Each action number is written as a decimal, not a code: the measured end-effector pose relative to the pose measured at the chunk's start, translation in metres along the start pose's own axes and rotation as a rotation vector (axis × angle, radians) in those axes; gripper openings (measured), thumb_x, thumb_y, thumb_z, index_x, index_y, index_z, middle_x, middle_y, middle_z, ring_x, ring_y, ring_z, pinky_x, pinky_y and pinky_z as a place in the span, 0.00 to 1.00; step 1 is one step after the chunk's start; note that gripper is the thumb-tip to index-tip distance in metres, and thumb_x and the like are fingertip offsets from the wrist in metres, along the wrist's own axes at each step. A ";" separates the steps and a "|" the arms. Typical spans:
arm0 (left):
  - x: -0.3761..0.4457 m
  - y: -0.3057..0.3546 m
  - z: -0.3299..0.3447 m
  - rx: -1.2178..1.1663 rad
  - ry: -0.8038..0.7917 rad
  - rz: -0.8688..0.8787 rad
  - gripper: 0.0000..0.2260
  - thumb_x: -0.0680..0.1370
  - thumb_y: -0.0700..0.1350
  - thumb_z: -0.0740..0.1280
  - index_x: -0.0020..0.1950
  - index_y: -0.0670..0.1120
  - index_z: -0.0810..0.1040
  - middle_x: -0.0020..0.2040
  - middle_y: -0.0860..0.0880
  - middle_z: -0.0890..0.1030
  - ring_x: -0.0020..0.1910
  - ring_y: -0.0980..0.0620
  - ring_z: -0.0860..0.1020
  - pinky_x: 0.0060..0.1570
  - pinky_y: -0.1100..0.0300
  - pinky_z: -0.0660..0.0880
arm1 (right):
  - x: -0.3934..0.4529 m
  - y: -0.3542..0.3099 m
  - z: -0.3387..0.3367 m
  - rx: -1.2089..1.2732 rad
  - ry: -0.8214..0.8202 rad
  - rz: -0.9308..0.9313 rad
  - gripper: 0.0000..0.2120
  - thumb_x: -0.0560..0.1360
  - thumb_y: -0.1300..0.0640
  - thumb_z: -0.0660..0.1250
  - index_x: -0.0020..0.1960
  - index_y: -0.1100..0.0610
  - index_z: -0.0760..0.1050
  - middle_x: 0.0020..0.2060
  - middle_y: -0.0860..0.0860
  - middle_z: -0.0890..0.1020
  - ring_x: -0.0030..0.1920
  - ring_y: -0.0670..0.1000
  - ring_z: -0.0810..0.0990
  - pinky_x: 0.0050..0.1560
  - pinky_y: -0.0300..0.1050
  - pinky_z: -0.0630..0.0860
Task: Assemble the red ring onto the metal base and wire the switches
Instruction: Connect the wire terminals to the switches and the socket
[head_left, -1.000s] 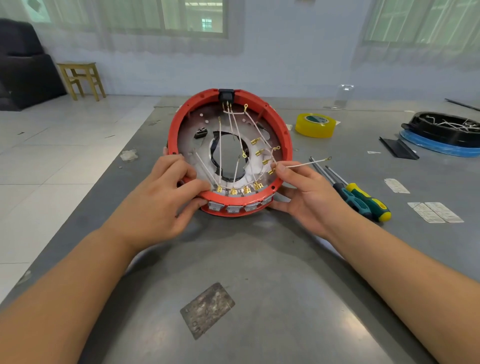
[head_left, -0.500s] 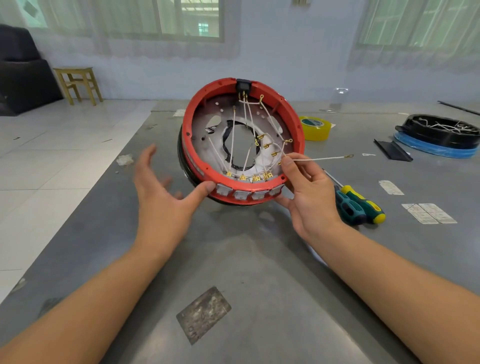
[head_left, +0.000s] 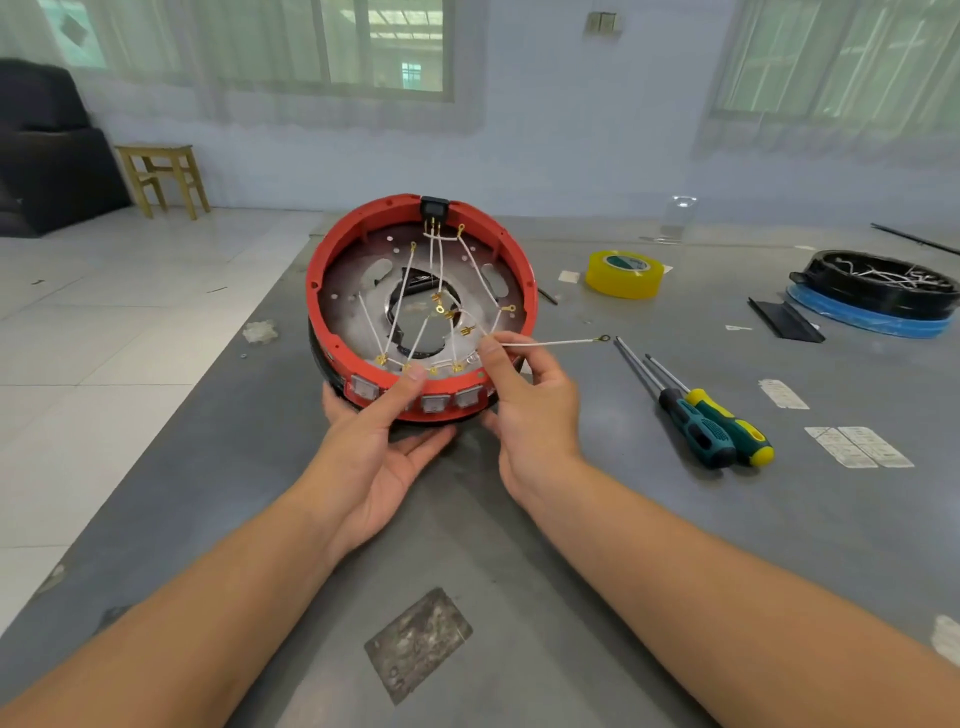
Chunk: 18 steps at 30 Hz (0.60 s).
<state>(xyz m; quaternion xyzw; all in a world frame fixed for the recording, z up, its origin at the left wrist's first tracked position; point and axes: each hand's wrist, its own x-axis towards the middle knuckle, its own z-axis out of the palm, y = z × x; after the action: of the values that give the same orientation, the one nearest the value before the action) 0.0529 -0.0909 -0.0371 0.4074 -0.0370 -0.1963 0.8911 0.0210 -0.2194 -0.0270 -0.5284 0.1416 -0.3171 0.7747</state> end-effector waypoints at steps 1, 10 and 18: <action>0.001 0.001 -0.001 -0.004 0.025 0.017 0.38 0.69 0.42 0.79 0.73 0.57 0.64 0.66 0.45 0.82 0.56 0.39 0.86 0.56 0.41 0.83 | -0.001 0.003 0.003 0.007 0.005 0.002 0.04 0.76 0.56 0.76 0.44 0.48 0.85 0.51 0.57 0.86 0.58 0.61 0.84 0.61 0.68 0.78; 0.010 -0.003 -0.007 0.005 -0.028 0.093 0.42 0.68 0.37 0.80 0.75 0.58 0.63 0.60 0.49 0.87 0.59 0.47 0.86 0.61 0.44 0.82 | -0.004 0.010 0.009 0.050 -0.029 0.024 0.06 0.76 0.58 0.75 0.43 0.47 0.84 0.46 0.51 0.87 0.49 0.52 0.87 0.59 0.65 0.81; 0.011 0.001 -0.015 0.073 0.013 0.104 0.36 0.74 0.34 0.77 0.70 0.59 0.63 0.64 0.45 0.83 0.56 0.39 0.87 0.56 0.42 0.83 | 0.005 -0.009 -0.007 -0.279 0.011 -0.191 0.04 0.73 0.52 0.78 0.42 0.43 0.86 0.73 0.45 0.64 0.68 0.27 0.64 0.62 0.25 0.67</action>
<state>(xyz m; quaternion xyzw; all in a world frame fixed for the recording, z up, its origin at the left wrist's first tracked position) 0.0670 -0.0839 -0.0472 0.4385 -0.0595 -0.1454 0.8849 0.0178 -0.2301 -0.0214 -0.6404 0.1375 -0.3693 0.6593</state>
